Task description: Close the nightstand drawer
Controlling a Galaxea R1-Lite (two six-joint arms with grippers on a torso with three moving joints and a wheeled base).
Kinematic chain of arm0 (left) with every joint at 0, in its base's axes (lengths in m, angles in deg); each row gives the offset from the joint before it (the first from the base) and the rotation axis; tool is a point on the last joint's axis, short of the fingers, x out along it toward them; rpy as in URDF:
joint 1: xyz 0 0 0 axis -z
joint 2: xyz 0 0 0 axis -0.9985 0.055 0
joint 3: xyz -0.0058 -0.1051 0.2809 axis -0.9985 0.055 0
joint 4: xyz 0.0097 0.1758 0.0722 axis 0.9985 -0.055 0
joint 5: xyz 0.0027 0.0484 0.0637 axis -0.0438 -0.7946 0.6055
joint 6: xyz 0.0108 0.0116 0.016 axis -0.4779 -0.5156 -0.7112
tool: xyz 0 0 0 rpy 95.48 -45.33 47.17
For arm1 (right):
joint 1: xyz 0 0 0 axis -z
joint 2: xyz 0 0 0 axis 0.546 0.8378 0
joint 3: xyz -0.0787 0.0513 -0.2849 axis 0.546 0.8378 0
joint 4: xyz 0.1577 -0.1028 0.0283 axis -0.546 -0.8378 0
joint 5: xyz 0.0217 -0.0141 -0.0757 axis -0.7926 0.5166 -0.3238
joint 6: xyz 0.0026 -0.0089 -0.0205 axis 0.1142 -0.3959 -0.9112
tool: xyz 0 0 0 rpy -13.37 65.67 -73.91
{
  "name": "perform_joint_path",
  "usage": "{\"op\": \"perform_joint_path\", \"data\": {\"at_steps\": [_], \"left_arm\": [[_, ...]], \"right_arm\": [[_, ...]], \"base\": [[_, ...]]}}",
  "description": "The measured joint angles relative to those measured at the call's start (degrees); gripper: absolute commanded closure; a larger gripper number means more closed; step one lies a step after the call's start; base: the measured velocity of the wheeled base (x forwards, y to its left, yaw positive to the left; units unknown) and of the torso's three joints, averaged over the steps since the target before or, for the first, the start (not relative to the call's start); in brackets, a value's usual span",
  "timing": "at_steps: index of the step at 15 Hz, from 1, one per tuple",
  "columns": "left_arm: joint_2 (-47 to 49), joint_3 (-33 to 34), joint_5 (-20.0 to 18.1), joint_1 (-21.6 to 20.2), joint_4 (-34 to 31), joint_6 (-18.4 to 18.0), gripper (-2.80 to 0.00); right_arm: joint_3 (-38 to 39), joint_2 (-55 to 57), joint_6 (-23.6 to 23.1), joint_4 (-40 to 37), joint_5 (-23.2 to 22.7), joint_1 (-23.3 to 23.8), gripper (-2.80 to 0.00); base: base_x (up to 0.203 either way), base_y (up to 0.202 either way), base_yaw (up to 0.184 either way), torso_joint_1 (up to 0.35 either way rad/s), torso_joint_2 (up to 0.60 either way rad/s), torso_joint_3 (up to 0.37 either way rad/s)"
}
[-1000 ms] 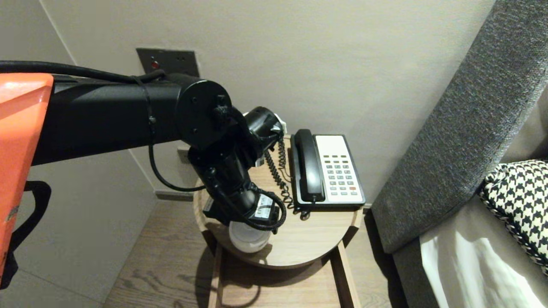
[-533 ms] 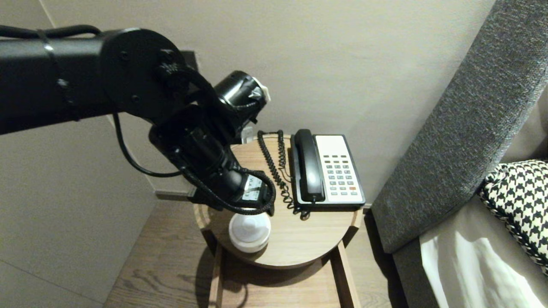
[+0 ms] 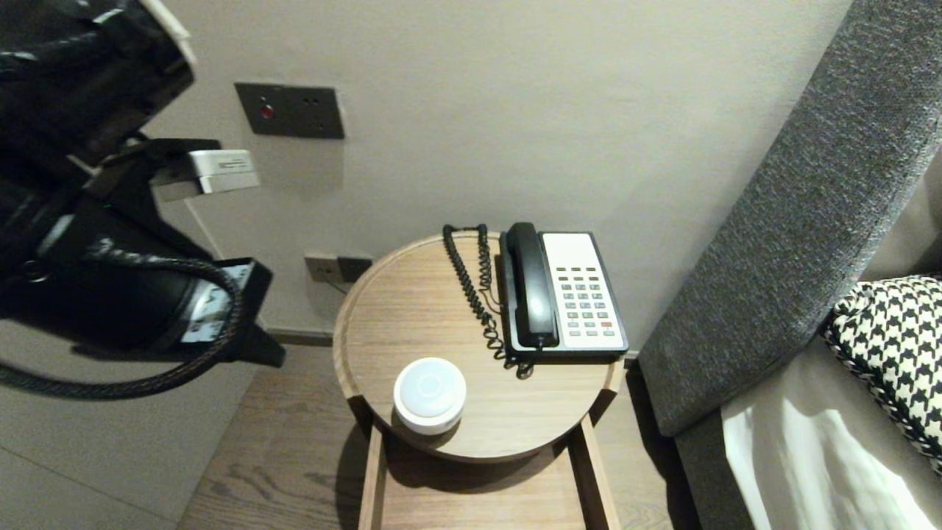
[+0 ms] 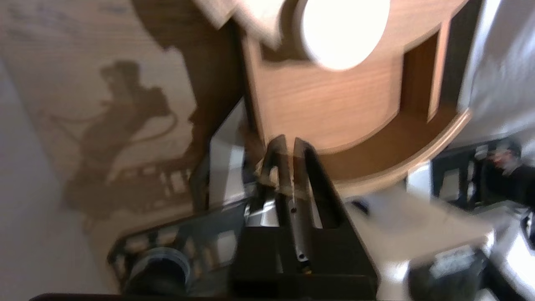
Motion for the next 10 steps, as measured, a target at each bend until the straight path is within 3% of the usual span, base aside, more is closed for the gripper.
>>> {"op": "perform_joint_path", "data": {"at_steps": [5,8,10], "left_arm": [[-16.4,18.8,-3.3,0.8,-0.6,-1.0,0.00],[-22.0,26.9,-11.1,1.7,-0.4,-3.0,0.00],[-23.6,31.1,-13.4,2.2,-0.3,-4.7,0.00]], "right_arm": [[0.0,0.0,0.0,0.0,0.0,0.0,0.00],[0.0,0.0,0.0,0.0,0.0,0.1,0.00],[0.0,0.0,0.0,0.0,0.0,0.0,0.00]], "base": [[0.000,0.000,0.000,0.000,0.00,0.000],[0.000,0.000,0.000,0.000,0.00,0.000],[0.000,0.000,0.000,0.000,0.00,0.000]]}}
